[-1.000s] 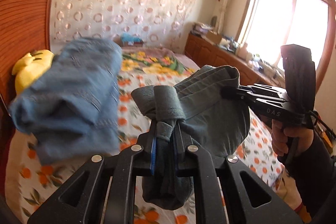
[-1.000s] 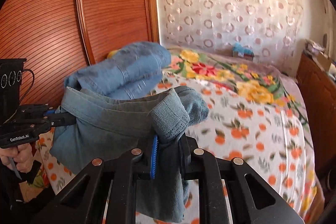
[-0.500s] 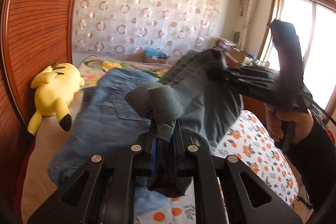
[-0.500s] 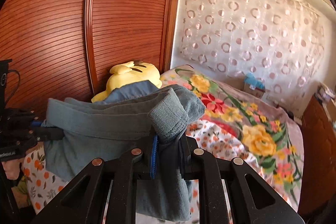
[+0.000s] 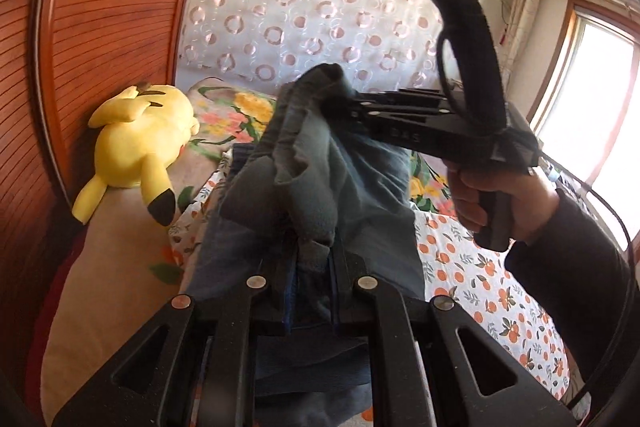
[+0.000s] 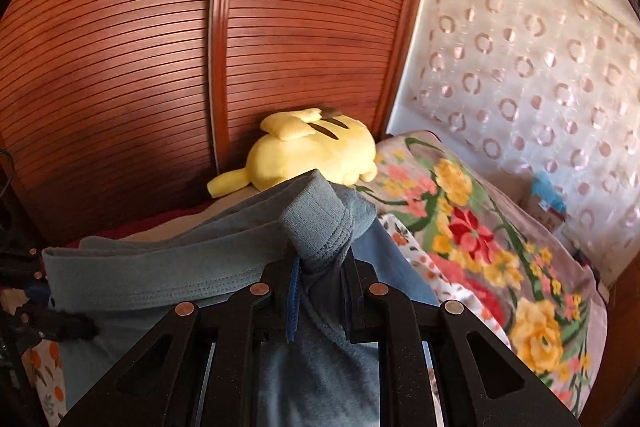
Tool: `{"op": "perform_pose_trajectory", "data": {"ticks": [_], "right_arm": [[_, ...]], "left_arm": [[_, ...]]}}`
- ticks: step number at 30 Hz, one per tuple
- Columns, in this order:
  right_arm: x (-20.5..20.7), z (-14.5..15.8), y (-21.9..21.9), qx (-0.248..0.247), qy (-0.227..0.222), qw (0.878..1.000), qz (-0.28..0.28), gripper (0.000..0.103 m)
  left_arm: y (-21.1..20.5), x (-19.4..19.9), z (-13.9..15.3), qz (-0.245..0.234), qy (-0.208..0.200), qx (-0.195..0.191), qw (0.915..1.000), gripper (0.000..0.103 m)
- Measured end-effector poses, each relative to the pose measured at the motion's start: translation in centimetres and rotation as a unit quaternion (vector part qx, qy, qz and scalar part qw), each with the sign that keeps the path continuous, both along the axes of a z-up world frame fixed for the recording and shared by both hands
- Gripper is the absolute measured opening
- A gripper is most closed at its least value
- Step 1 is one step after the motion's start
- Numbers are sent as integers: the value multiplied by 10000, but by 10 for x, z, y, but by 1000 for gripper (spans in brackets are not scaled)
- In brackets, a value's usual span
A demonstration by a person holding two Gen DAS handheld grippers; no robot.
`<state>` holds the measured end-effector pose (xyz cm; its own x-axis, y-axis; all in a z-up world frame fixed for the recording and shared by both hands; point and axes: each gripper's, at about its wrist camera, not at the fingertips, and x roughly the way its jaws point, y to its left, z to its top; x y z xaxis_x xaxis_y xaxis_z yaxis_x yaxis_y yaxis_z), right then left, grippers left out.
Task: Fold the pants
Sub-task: 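Carry the shorts onto the jeans stack and lower them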
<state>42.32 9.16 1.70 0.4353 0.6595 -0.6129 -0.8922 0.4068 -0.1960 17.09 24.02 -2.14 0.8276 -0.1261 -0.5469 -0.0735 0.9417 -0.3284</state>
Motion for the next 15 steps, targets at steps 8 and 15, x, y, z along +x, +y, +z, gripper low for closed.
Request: {"op": "perform_pose_trajectory", "data": {"ticks": [8,15], "right_arm": [[19,-12,-8,284,462,9979,-354,35],[17,-3,-47,788,466,9928,-778,47]], "left_arm": [[13,-4,-7,134,143,4,9998,26],[18,-13,5,133,-156,278,9994,49]]}}
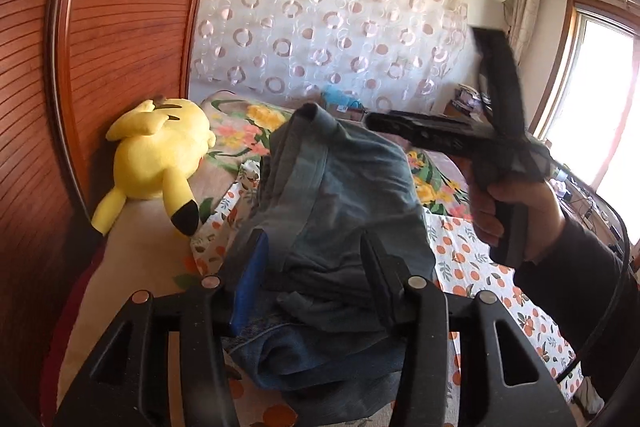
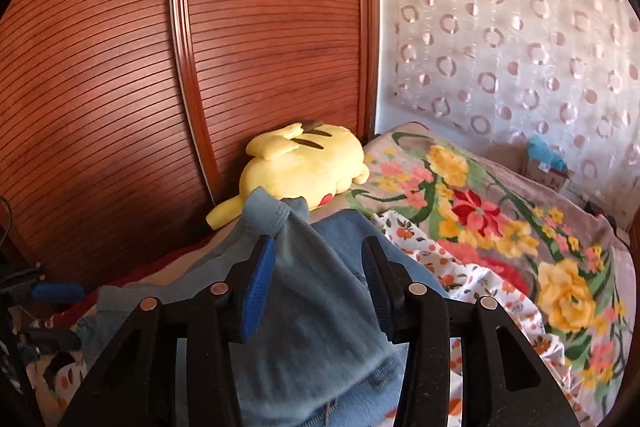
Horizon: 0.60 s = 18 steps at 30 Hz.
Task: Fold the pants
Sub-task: 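Carry the shorts onto the jeans stack and lower them, then open both grippers and release the shorts on the stack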
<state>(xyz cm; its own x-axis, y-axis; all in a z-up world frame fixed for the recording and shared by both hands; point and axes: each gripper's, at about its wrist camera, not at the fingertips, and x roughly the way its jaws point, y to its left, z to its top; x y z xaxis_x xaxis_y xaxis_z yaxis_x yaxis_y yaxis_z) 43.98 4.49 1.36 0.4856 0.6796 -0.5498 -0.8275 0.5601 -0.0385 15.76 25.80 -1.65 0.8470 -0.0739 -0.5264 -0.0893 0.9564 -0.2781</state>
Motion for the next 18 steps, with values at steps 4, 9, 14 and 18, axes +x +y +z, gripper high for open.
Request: {"op": "perform_pose_trajectory", "data": {"ticks": [4,9,14,18], "right_arm": [[-17,-8,-14,21,59,9999,-120,47],[-50,-12,-27,-22,64,9997,-225,47],[-76,-10,-55,58,80,9991,-422,47],[-97,-10,-78,56,32,9982,-602,47]], "left_arm": [[-2,7,3,-18,34,82,10000,49],[-19,9,5,-148,31,310,9994,49],[-39,9,9,-362,-13,502,9981,50],[-56,10,12,-456,-88,595,9971,76]]}}
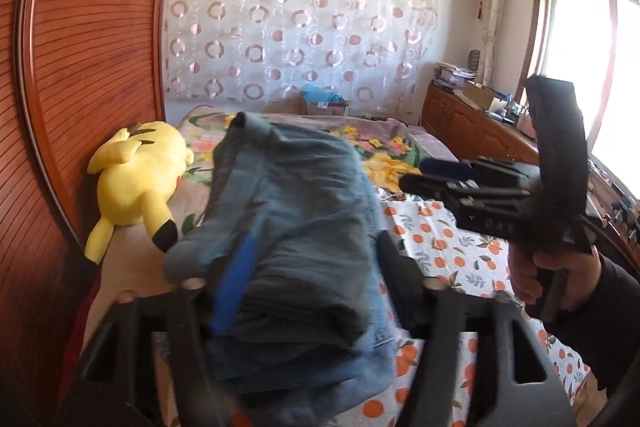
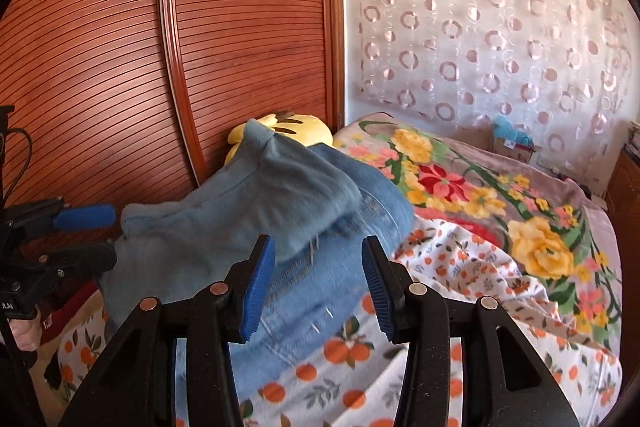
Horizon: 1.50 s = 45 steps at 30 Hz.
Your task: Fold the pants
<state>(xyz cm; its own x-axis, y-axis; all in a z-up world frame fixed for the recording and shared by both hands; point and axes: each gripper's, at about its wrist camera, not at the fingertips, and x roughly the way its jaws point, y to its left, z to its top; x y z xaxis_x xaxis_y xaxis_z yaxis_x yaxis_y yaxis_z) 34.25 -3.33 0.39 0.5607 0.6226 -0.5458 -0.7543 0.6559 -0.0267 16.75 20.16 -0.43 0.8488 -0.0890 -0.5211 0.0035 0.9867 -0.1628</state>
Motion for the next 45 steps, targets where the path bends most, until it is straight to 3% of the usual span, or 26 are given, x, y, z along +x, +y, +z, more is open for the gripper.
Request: {"op": "perform_pose_trajectory", "data": {"ticks": [6,16,22,35,45], "right_arm": [[-31,3,-38,83,-17,9994,-336,47],[-88,18,-90,224,-144,9944,-1026,71],[-135,28,-114,317,-281,9881,-1477,79],[-245,50,-137,522,-735,9702,-2248,81],[-322,53,-140,744,-1023,9630,-2378,81]], "left_arm": [[-30,-1,7,-143,-124,238,9995,82],[-82,-5,16,-498,-128,341,9981,82],[-112,-19,21,-547,-205,469,9972,82],[-157,-55,43,-714,-479,487,9951,82],[-174,-101,66,-572,-706,622,9939,82]]}}
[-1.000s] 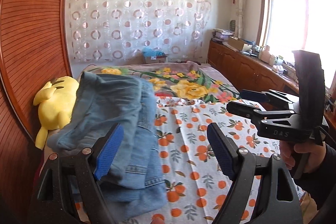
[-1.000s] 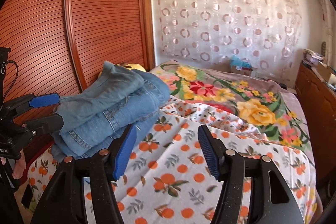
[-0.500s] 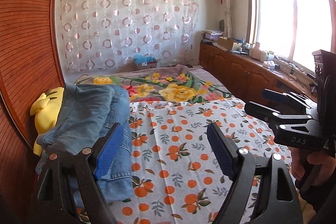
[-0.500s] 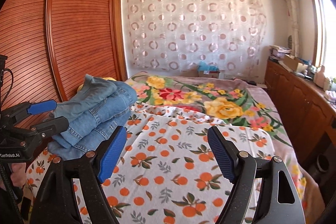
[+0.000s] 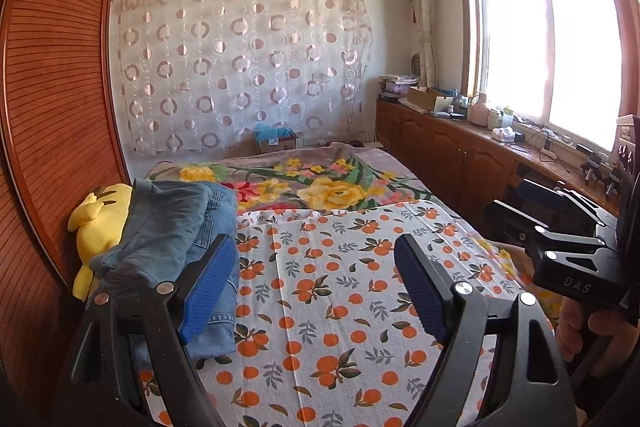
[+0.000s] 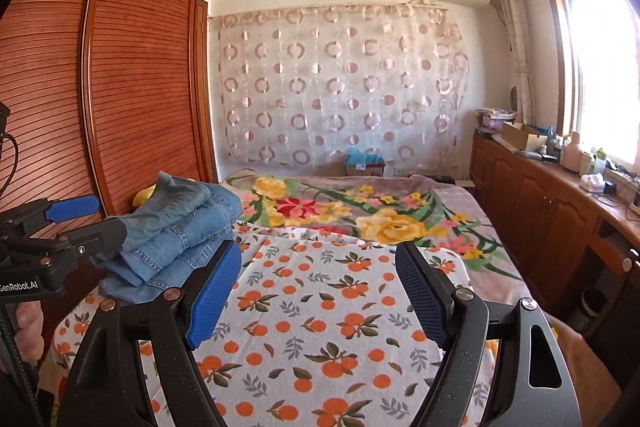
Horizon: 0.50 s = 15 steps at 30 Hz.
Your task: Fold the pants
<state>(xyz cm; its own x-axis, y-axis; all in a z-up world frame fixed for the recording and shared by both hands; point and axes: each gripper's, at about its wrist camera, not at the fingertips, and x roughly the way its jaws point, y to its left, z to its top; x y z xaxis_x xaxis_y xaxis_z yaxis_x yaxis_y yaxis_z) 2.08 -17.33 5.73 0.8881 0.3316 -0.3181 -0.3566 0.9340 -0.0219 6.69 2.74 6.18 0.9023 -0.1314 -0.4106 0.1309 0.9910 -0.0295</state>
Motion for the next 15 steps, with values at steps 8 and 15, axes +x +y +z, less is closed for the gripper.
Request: {"op": "perform_pose_trajectory", "data": {"ticks": [8,15], "right_arm": [[-29,-11,-8,162,-45,9998,-73,81],[-30,-14,-24,278,9,9996,-105,81]], "left_arm": [[3,-29,5,116,-93,-33,9999,82],[14,-45,-2,334,-37,23,9994,82]]}}
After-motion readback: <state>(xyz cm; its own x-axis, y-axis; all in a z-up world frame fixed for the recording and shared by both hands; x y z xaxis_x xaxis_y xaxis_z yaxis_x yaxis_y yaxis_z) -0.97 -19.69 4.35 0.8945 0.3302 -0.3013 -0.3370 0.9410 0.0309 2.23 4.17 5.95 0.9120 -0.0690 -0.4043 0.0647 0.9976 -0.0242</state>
